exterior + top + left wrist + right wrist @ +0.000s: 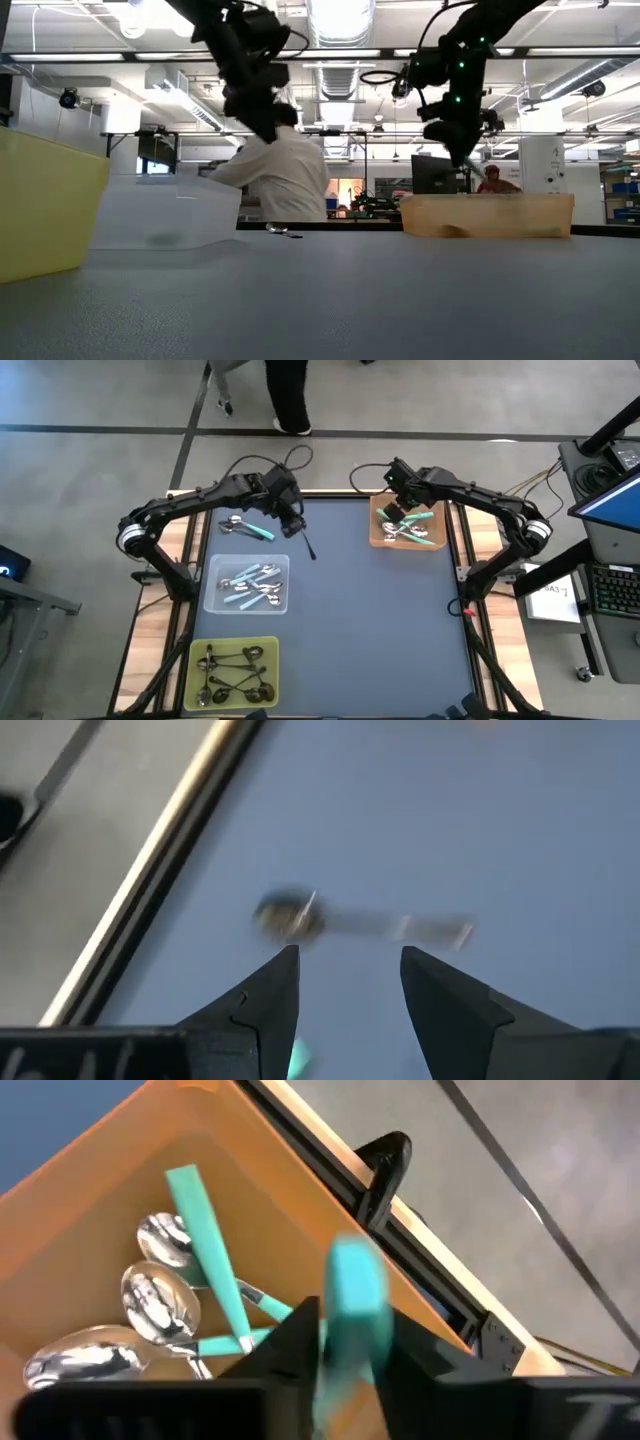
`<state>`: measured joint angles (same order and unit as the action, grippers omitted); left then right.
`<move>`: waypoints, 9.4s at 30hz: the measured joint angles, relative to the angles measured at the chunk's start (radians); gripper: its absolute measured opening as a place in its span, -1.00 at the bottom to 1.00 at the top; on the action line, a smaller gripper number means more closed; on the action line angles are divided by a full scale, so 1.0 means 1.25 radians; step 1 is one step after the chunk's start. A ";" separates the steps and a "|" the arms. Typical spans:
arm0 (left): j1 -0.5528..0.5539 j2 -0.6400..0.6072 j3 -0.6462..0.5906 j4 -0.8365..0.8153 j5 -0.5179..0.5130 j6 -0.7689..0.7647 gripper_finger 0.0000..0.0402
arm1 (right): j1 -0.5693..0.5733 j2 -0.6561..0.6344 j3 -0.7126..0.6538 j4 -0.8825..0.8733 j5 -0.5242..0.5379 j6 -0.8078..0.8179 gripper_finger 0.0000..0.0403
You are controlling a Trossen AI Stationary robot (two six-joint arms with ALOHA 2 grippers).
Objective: Sort silverware by color (type)
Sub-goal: Put the green spoon into the orange bin
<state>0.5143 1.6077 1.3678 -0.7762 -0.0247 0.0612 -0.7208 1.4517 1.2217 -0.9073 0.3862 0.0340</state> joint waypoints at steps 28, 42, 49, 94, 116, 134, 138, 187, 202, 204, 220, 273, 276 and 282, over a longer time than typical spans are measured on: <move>0.030 0.167 -0.220 0.022 -0.143 0.446 -0.22 | -0.005 -0.003 0.000 0.081 0.027 -0.176 -0.08; 0.034 0.230 -0.136 -0.051 -0.122 0.402 -0.47 | -0.011 -0.003 0.000 0.090 0.027 -0.213 -0.08; 0.034 0.229 -0.133 -0.069 -0.111 0.345 -0.96 | -0.011 -0.003 0.000 0.123 0.027 -0.244 -0.08; 0.126 0.229 -0.109 -0.236 -0.092 0.399 -0.24 | -0.010 -0.003 0.000 0.148 0.027 -0.152 -0.08; 0.132 0.229 -0.132 -0.124 -0.119 0.337 -0.45 | -0.010 -0.003 0.000 0.149 0.027 -0.161 -0.08; 0.141 0.231 -0.055 -0.112 -0.110 0.236 -0.99 | -0.010 -0.004 0.000 0.149 0.024 -0.142 -0.08; 0.150 0.230 -0.004 -0.113 -0.076 0.218 -0.99 | -0.010 -0.004 0.000 0.148 0.020 -0.104 -0.08; 0.172 0.277 -0.082 -0.076 -0.068 0.177 -0.78 | -0.010 -0.004 0.000 0.144 0.018 -0.096 -0.08; 0.175 0.280 -0.037 -0.079 -0.064 0.124 -0.78 | -0.010 -0.004 0.000 0.144 0.018 -0.096 -0.08; 0.174 0.279 -0.019 -0.085 -0.058 0.124 -0.78 | -0.010 -0.004 0.000 0.144 0.018 -0.094 -0.08; 0.164 0.276 0.239 -0.047 0.226 0.043 -0.78 | 0.001 0.040 0.000 0.240 -0.260 0.211 -0.08; 0.078 0.289 0.375 0.516 0.202 -0.375 -0.78 | -0.021 -0.008 0.000 0.760 -0.515 0.211 -0.08; 0.068 0.290 0.375 0.522 0.202 -0.375 -0.78 | -0.021 -0.008 0.000 0.761 -0.512 0.204 -0.08; 0.062 0.292 0.375 0.531 0.201 -0.377 -0.78 | -0.021 -0.008 0.000 0.763 -0.497 0.183 -0.15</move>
<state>0.5919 1.9724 1.8370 -0.1119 0.2261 -0.4101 -0.7467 1.4418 1.2213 0.0459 -0.2344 0.2630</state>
